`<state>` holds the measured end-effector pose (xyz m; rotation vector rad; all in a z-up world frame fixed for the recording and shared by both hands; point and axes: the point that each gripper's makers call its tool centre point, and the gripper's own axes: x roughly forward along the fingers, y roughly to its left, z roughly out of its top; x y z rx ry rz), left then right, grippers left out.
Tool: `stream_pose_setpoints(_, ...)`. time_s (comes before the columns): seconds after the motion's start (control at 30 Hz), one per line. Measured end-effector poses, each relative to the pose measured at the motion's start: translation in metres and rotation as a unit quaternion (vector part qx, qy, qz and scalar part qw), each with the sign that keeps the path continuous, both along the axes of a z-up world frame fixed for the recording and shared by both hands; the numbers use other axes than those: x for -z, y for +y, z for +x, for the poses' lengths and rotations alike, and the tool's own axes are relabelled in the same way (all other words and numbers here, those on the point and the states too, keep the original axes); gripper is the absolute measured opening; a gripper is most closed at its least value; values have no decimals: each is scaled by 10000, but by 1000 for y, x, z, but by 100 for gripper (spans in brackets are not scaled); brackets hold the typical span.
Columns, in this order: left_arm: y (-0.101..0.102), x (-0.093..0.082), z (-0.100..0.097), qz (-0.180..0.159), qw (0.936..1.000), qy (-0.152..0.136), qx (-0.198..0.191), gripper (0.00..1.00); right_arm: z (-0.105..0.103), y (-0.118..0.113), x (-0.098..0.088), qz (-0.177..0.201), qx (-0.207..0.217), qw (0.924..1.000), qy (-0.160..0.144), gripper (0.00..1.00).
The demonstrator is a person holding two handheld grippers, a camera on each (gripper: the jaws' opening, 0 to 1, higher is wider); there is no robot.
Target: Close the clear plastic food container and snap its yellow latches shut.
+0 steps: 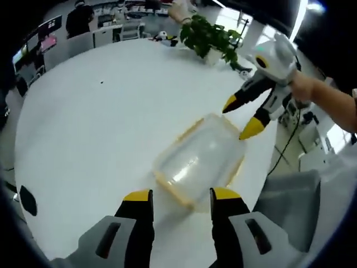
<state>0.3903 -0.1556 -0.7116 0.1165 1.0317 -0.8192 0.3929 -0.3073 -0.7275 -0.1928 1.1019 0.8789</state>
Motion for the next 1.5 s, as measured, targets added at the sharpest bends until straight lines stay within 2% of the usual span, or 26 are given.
stream_pose_setpoints(0.07,0,2,-1,37,9999,43,-134,38,-1,-1,2,-51,74,9999,44,48)
stream_pose_setpoints(0.1,0,3,0,13,9997,58,-227,38,-2,-2,4,-37,243,9996,136,48)
stream_pose_setpoints(0.17,0,5,0,-11,9988,161,-468,38,-1,-1,5,30,323,9994,124,48)
stream_pose_setpoints(0.4,0,10,0,-64,9964,240,-806,39,-2,3,9,290,904,9950,314,49)
stream_pose_setpoints(0.5,-1,13,0,-113,9953,308,-910,39,-2,5,11,384,1015,9933,385,48)
stream_pose_setpoints(0.73,-1,20,-3,-121,9931,492,-1058,40,-7,9,14,557,1100,9909,532,47)
stream_pose_setpoints(0.83,-2,22,-5,-245,9912,620,-1142,40,-7,9,16,588,1147,9900,565,47)
stream_pose_setpoints(1.03,-2,27,-6,-288,9896,713,-1217,39,-9,10,16,642,1165,9891,633,43)
stream_pose_setpoints(1.23,-5,29,-6,-313,9888,764,-1241,39,-9,12,18,697,1224,9877,675,45)
stream_pose_setpoints(1.33,-10,28,-9,-449,9876,876,-1223,33,-9,12,18,690,1219,9878,683,45)
stream_pose_setpoints(1.5,-11,29,-8,-422,9887,838,-1165,32,-10,13,18,669,1239,9878,665,44)
